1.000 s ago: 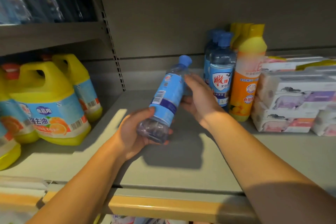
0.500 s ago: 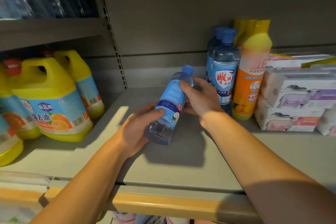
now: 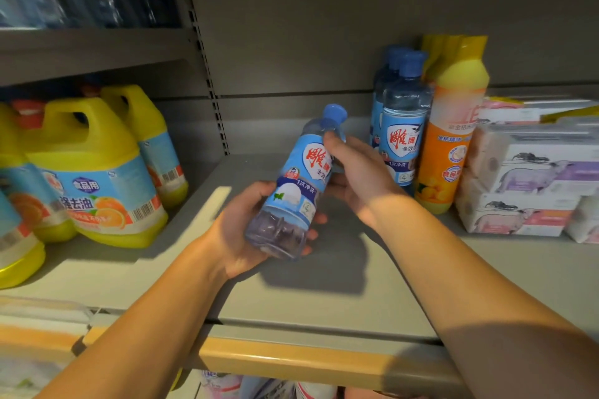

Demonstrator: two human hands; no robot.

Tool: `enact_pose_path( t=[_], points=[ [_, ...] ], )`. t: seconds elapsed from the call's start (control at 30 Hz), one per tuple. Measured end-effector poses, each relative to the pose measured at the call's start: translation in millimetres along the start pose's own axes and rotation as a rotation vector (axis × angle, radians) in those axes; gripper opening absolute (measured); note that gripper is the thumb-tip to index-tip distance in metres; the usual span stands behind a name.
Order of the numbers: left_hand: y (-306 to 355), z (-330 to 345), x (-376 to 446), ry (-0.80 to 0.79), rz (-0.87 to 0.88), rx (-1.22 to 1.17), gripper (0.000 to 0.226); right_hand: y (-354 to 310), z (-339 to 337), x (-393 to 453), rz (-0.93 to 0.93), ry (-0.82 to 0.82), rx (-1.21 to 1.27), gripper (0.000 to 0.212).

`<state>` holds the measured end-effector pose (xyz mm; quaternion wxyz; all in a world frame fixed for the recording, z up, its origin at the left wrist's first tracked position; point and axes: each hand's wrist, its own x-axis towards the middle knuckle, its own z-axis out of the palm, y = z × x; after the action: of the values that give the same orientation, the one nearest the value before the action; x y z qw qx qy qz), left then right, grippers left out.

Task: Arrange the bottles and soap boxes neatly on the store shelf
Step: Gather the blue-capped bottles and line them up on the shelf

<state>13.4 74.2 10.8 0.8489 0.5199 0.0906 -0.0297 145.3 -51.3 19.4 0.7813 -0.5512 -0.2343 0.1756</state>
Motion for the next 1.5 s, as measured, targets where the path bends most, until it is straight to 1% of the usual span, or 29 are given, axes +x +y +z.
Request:
enact_pose_path(
  t=[0.07, 0.13, 0.2, 0.27, 0.33, 0.4, 0.43, 0.47, 0.5, 0.57, 0.63, 0.7, 0.8, 0.87, 0.93, 0.97, 1.0, 1.03, 1.1, 1.13, 1.2, 1.23, 1.3, 1.37, 1.5],
  points=[
    [-3.5, 4.1, 1.2, 0.025, 0.033, 0.031, 0.05, 1.3, -0.5, 1.1, 0.032, 0.034, -0.093, 0.027],
    [-7.2, 5.4, 2.3, 0.013, 0.05, 0.093, 0.05, 3.6, -0.9, 1.3, 0.091, 0.049, -0.144, 0.034],
    [-8.6, 3.6, 3.4, 0.001, 0.039, 0.122, 0.051, 5.3, -1.2, 0.9, 0.125, 0.059, -0.156, 0.036],
    [-7.0, 0.1, 4.0, 0.01, 0.028, 0.118, 0.051, 4.8, -0.5, 0.9, 0.124, 0.065, -0.159, 0.035],
    [-5.9, -3.4, 3.9, 0.019, 0.069, 0.113, 0.048, 1.2, 1.0, -0.1, 0.059, 0.101, -0.175, 0.028],
    [-7.2, -6.6, 6.2, 0.03, 0.198, 0.187, 0.04, -4.9, 2.4, 0.1, -0.104, 0.142, -0.233, 0.016],
    [-8.7, -7.4, 7.8, 0.035, 0.285, 0.256, 0.039, -9.7, 4.7, -1.2, -0.194, 0.151, -0.247, 0.013],
    [-10.2, -7.6, 9.7, 0.051, 0.369, 0.341, 0.041, -13.8, 7.7, -2.8, -0.275, 0.147, -0.25, 0.02],
    [-10.9, -7.5, 11.2, 0.083, 0.444, 0.442, 0.043, -16.6, 10.5, -4.4, -0.351, 0.14, -0.261, 0.033],
    [-11.3, -8.5, 14.1, 0.149, 0.552, 0.625, 0.04, -19.5, 17.4, -10.1, -0.477, 0.113, -0.34, 0.055],
    [-11.6, -12.2, 15.4, 0.19, 0.593, 0.746, 0.038, -19.7, 25.8, -16.8, -0.532, 0.05, -0.44, 0.063],
    [-11.4, -14.8, 16.7, 0.22, 0.607, 0.795, 0.037, -18.4, 31.6, -18.8, -0.558, 0.018, -0.495, 0.065],
    [-12.8, -15.8, 19.0, 0.264, 0.607, 0.818, 0.036, -14.8, 34.4, -16.9, -0.55, -0.021, -0.491, 0.07],
    [-12.9, -16.5, 18.7, 0.289, 0.594, 0.843, 0.04, -10.7, 33.3, -19.3, -0.495, -0.065, -0.548, 0.085],
    [-12.6, -18.5, 17.5, 0.314, 0.583, 0.929, 0.043, -4.2, 27.3, -21.6, -0.42, -0.114, -0.618, 0.099],
    [-11.9, -19.7, 16.4, 0.336, 0.581, 0.988, 0.045, -0.8, 22.9, -22.7, -0.367, -0.128, -0.643, 0.103],
    [-10.6, -21.3, 15.2, 0.366, 0.587, 1.045, 0.047, 2.5, 18.2, -23.7, -0.311, -0.135, -0.674, 0.103],
    [-8.2, -24.0, 13.6, 0.392, 0.595, 1.107, 0.049, 5.1, 14.3, -24.3, -0.264, -0.137, -0.723, 0.097],
    [-2.0, -34.6, 10.4, 0.395, 0.585, 1.3, 0.052, 10.5, 10.7, -24.0, -0.213, -0.121, -0.845, 0.074],
    [1.1, -42.4, 8.6, 0.382, 0.542, 1.427, 0.054, 13.3, 11.8, -23.3, -0.203, -0.108, -0.873, 0.065],
    [5.7, -58.8, 5.2, 0.401, 0.412, 1.605, 0.055, 18.3, 15.7, -19.3, -0.206, -0.083, -0.85, 0.064],
    [6.3, -65.3, 5.2, 0.432, 0.371, 1.635, 0.054, 19.7, 17.6, -15.3, -0.211, -0.068, -0.83, 0.064],
    [6.8, -71.0, 11.7, 0.474, 0.353, 1.66, 0.05, 21.3, 19.2, -2.4, -0.217, -0.03, -0.822, 0.059],
    [8.0, -70.5, 25.1, 0.463, 0.346, 1.69, 0.05, 22.0, 17.3, 14.2, -0.206, -0.011, -0.851, 0.053],
    [14.0, -71.0, 52.7, 0.443, 0.252, 1.771, 0.056, 25.3, 11.9, 47.6, -0.19, 0.053, -0.879, 0.049]
  ],
)
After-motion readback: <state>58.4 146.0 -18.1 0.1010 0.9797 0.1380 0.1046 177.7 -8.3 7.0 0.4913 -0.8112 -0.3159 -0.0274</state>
